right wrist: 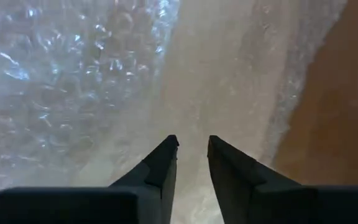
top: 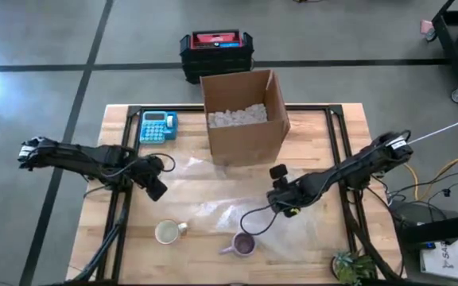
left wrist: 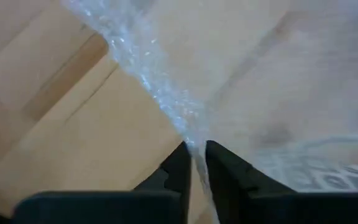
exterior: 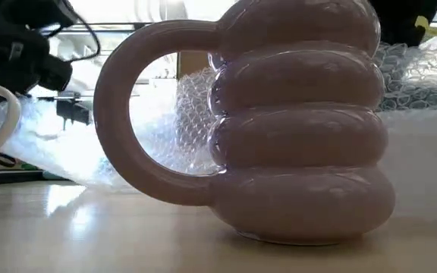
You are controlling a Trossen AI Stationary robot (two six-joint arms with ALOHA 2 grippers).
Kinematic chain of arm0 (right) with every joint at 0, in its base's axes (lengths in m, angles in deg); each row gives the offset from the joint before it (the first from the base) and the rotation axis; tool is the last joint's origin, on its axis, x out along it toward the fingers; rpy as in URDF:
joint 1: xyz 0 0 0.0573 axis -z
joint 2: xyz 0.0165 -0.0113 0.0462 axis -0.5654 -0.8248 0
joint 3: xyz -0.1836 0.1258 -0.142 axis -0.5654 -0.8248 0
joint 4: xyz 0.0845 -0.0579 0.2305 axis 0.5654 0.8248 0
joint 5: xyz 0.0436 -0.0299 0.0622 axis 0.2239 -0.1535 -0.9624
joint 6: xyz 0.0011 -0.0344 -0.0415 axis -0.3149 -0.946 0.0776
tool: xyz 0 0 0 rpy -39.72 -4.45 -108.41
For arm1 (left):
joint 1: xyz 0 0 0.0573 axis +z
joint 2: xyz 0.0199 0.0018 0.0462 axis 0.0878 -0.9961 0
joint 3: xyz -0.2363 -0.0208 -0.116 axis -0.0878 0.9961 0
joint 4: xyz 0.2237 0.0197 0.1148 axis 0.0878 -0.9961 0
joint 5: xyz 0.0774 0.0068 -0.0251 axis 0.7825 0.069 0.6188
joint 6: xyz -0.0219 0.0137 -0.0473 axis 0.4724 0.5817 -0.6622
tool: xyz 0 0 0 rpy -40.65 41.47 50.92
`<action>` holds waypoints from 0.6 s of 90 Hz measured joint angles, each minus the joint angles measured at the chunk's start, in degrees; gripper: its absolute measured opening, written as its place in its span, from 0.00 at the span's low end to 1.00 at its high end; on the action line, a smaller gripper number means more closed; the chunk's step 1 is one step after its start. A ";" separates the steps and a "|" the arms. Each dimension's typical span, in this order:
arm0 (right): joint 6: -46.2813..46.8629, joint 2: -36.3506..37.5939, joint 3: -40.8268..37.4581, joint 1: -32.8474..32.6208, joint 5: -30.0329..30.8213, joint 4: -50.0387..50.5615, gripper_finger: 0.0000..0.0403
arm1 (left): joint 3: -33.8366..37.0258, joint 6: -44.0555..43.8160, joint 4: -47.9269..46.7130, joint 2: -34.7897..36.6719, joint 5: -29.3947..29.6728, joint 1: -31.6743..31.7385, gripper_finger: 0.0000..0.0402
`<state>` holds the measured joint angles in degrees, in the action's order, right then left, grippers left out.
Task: Wrap mug
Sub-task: Wrap the purple mug with bubble wrap
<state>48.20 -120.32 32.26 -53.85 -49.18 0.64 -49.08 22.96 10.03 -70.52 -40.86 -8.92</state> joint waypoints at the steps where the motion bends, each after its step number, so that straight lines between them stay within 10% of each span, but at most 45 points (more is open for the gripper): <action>1: 0.41 0.28 0.00 0.00 -0.05 0.06 0.25 | -0.51 0.21 -0.03 0.00 -0.03 0.00 0.18; 34: 40.95 14.60 4.92 -1.41 -23.13 13.53 0.47 | -13.64 14.16 4.24 -1.22 14.90 -0.37 0.46; 54: 63.23 17.01 -1.40 -18.21 -24.35 11.78 0.47 | -8.01 17.21 12.88 -4.95 13.24 -0.46 0.49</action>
<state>111.43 -103.30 30.87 -72.06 -73.53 12.42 -57.09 40.18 22.92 -75.47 -27.62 -9.38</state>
